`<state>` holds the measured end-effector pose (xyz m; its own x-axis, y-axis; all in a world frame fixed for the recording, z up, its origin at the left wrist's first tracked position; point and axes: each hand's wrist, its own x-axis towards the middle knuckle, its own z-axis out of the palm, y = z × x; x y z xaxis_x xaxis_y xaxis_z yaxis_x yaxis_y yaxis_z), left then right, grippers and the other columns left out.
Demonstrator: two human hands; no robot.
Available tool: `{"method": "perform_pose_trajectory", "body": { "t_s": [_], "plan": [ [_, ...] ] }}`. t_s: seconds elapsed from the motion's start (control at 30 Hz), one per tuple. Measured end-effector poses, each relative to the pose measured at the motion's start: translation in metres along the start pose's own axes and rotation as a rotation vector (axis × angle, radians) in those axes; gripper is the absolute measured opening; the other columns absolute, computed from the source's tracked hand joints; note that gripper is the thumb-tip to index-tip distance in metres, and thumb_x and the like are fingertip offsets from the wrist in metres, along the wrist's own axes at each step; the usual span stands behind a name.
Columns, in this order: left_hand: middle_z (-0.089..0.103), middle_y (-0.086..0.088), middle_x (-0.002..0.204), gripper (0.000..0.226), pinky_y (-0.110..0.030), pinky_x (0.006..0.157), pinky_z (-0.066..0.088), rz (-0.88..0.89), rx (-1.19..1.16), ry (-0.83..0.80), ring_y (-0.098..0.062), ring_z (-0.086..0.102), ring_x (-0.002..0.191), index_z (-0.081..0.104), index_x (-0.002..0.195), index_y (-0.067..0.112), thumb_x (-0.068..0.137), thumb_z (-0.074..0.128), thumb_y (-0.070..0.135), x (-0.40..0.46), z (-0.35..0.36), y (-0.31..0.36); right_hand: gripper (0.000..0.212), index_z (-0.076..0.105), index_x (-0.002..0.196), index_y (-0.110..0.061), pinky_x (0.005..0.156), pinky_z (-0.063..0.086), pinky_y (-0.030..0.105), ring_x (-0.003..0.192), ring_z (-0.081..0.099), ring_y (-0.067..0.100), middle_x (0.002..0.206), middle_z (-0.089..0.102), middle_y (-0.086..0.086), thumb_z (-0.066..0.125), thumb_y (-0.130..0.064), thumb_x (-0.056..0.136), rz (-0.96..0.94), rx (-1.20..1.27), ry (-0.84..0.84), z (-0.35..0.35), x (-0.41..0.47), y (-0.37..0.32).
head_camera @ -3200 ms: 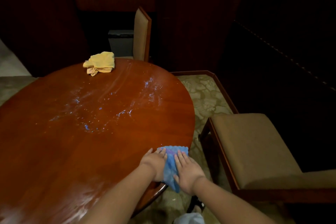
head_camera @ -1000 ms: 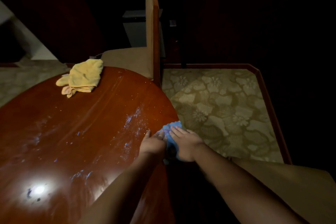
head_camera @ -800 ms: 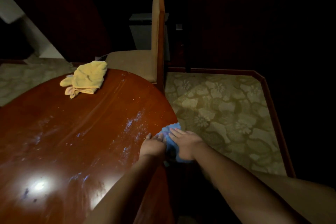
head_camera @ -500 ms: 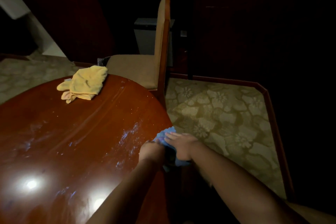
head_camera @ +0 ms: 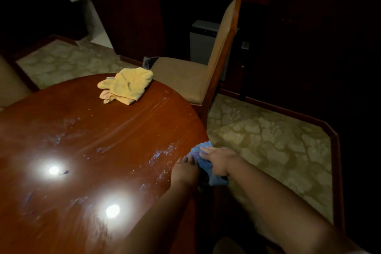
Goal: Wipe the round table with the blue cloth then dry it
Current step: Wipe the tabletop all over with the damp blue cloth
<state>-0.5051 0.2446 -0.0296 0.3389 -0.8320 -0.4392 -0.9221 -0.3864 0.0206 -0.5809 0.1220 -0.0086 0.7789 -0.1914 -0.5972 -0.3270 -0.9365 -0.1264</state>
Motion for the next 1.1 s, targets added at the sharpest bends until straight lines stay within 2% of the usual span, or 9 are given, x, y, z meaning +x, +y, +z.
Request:
{"method": "perform_pose_trajectory", "body": {
  "t_s": [0.1,0.2,0.27,0.4,0.53,0.63,0.87,1.0,1.1],
  "plan": [
    [0.036,-0.012,0.148,0.066,-0.034,0.108,0.029,-0.043,-0.016,0.002,-0.026,0.038,0.132,0.028,0.147,0.005,0.098,0.04,0.047,0.006,-0.008,0.0,0.071,0.008,0.154,-0.02,0.118,0.009,0.028,0.147,0.0,0.011,0.161,-0.004,-0.003,0.047,-0.013,0.094,-0.01,-0.055,-0.026,-0.008,0.01,0.003],
    [0.05,-0.011,0.129,0.056,-0.029,0.091,0.037,-0.098,-0.054,-0.007,-0.024,0.049,0.115,0.042,0.136,0.005,0.097,0.04,0.045,0.018,-0.019,0.002,0.072,0.008,0.154,-0.02,0.118,0.011,0.032,0.147,0.0,0.014,0.161,-0.005,-0.003,0.049,-0.021,0.095,-0.039,-0.104,-0.046,-0.022,0.021,0.01],
    [0.055,-0.009,0.118,0.046,-0.027,0.079,0.037,-0.134,-0.08,0.014,-0.022,0.053,0.105,0.047,0.126,0.008,0.096,0.04,0.043,0.027,-0.028,0.001,0.069,0.009,0.154,-0.021,0.118,0.015,0.036,0.147,0.002,0.017,0.161,-0.005,-0.003,0.047,-0.025,0.096,-0.051,-0.12,-0.056,-0.033,0.029,0.014],
    [0.062,-0.006,0.108,0.031,-0.027,0.07,0.038,-0.168,-0.079,0.022,-0.02,0.059,0.098,0.054,0.115,0.009,0.098,0.041,0.032,0.048,-0.045,-0.003,0.075,0.01,0.154,-0.022,0.114,0.026,0.044,0.147,0.005,0.018,0.161,-0.005,-0.005,0.054,-0.025,0.093,-0.094,-0.186,-0.093,-0.054,0.05,0.026],
    [0.061,-0.006,0.108,0.033,-0.028,0.071,0.038,-0.23,-0.083,0.005,-0.019,0.056,0.098,0.055,0.114,0.009,0.099,0.043,0.035,0.075,-0.049,-0.01,0.075,0.009,0.153,-0.022,0.115,0.025,0.041,0.147,0.002,0.017,0.161,-0.006,-0.005,0.054,-0.02,0.094,-0.157,-0.25,-0.113,-0.077,0.069,0.04],
    [0.06,-0.008,0.115,0.031,-0.029,0.074,0.039,-0.255,-0.114,-0.013,-0.023,0.054,0.104,0.058,0.113,0.01,0.099,0.043,0.034,0.092,-0.055,-0.012,0.065,0.014,0.153,-0.024,0.113,0.028,0.041,0.147,0.005,0.015,0.161,-0.003,-0.007,0.046,-0.019,0.097,-0.205,-0.298,-0.099,-0.091,0.089,0.048],
    [0.048,-0.011,0.133,0.045,-0.032,0.092,0.041,-0.349,-0.138,-0.05,-0.028,0.045,0.12,0.044,0.135,0.007,0.098,0.044,0.033,0.117,-0.075,-0.028,0.064,0.015,0.153,-0.026,0.113,0.028,0.036,0.147,0.009,0.017,0.161,-0.002,-0.008,0.045,-0.018,0.097,-0.29,-0.371,-0.087,-0.118,0.128,0.06],
    [0.049,-0.01,0.133,0.048,-0.033,0.092,0.041,-0.37,-0.07,-0.1,-0.028,0.045,0.119,0.048,0.133,0.012,0.092,0.058,0.034,0.124,-0.08,-0.034,0.065,0.016,0.153,-0.028,0.114,0.028,0.038,0.146,0.014,0.02,0.16,-0.001,-0.009,0.045,-0.013,0.097,-0.335,-0.427,-0.105,-0.131,0.15,0.062],
    [0.049,-0.011,0.132,0.046,-0.034,0.091,0.04,-0.397,-0.061,-0.109,-0.029,0.044,0.117,0.051,0.131,0.012,0.089,0.059,0.031,0.125,-0.086,-0.038,0.061,0.017,0.152,-0.027,0.115,0.026,0.037,0.147,0.01,0.018,0.161,0.0,-0.009,0.039,-0.01,0.099,-0.387,-0.536,-0.085,-0.141,0.167,0.059]
  ]
}}
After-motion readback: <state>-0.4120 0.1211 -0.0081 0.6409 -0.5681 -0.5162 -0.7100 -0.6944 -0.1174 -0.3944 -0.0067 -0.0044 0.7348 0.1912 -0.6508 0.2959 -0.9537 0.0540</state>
